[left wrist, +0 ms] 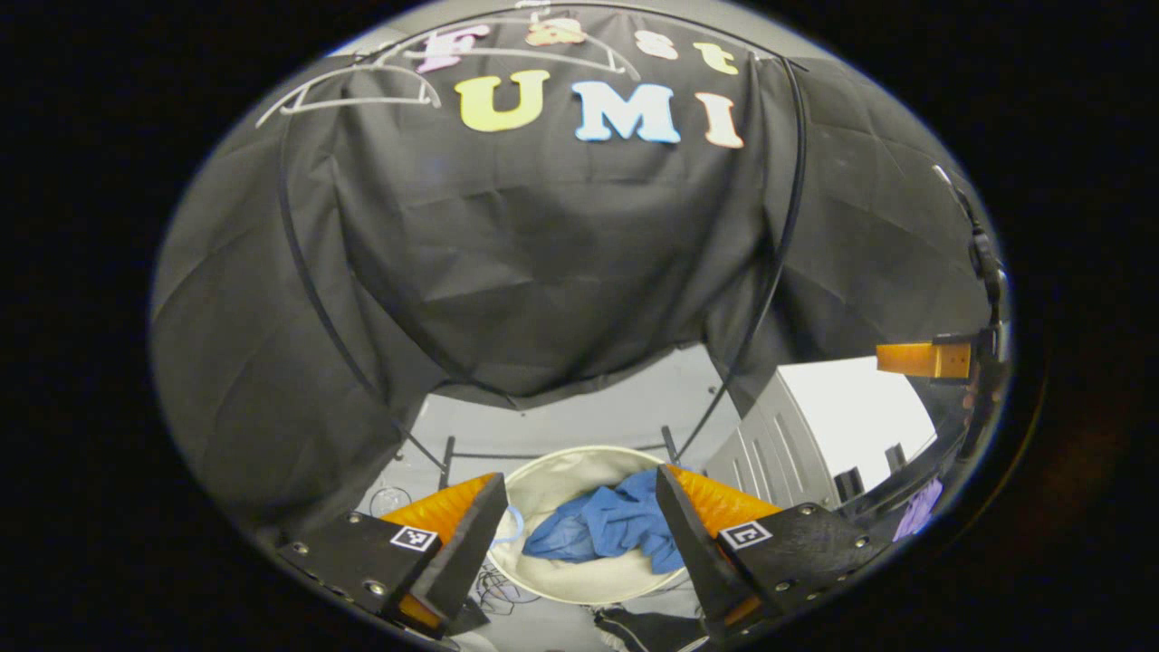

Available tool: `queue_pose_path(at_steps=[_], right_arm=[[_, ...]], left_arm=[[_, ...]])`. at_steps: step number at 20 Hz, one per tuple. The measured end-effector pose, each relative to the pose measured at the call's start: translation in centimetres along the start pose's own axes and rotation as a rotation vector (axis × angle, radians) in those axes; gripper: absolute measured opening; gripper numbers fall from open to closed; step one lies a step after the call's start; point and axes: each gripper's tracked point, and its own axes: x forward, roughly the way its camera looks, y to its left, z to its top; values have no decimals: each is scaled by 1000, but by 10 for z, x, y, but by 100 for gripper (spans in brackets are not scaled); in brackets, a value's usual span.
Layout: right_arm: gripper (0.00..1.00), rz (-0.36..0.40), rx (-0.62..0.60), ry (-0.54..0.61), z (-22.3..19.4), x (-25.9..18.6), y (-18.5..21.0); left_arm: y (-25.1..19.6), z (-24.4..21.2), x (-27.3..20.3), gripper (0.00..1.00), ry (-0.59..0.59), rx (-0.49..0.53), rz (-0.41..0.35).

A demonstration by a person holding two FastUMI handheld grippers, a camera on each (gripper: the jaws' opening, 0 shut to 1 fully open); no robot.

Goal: Grasp the clothes on the hanger with both hands and then place them into the laundry hamper below.

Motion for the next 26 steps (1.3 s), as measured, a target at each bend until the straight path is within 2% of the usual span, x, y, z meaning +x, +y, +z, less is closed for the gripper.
queue_pose_path(at_steps=[5,8,10,13,14,15,20,21,23,26], right_arm=[[95,61,-56,-222,71,-40,-40],[95,90,-86,-353,120,-76,-46],[91,92,-91,-448,152,-102,-46],[91,66,-89,-581,191,-143,-44],[98,56,-82,-615,202,-158,-42],[91,50,-74,-649,211,-173,-41],[94,-22,-60,-772,246,-222,-38],[91,-29,-47,-777,245,-229,-37],[94,-31,1,-761,237,-236,-36],[91,-45,45,-767,232,-240,-37]], left_arm=[[-58,90,-59,96,-209,-54,73],[-77,156,-99,96,-354,-46,66],[-80,201,-132,96,-453,-41,68],[-72,257,-185,96,-598,-48,65],[-63,268,-199,96,-645,-53,69],[-54,277,-214,96,-686,-61,82],[-14,264,-269,96,-811,-137,80],[0,262,-276,96,-826,-153,91],[29,251,-285,96,-842,-170,114],[63,246,-289,96,-859,-143,182]])
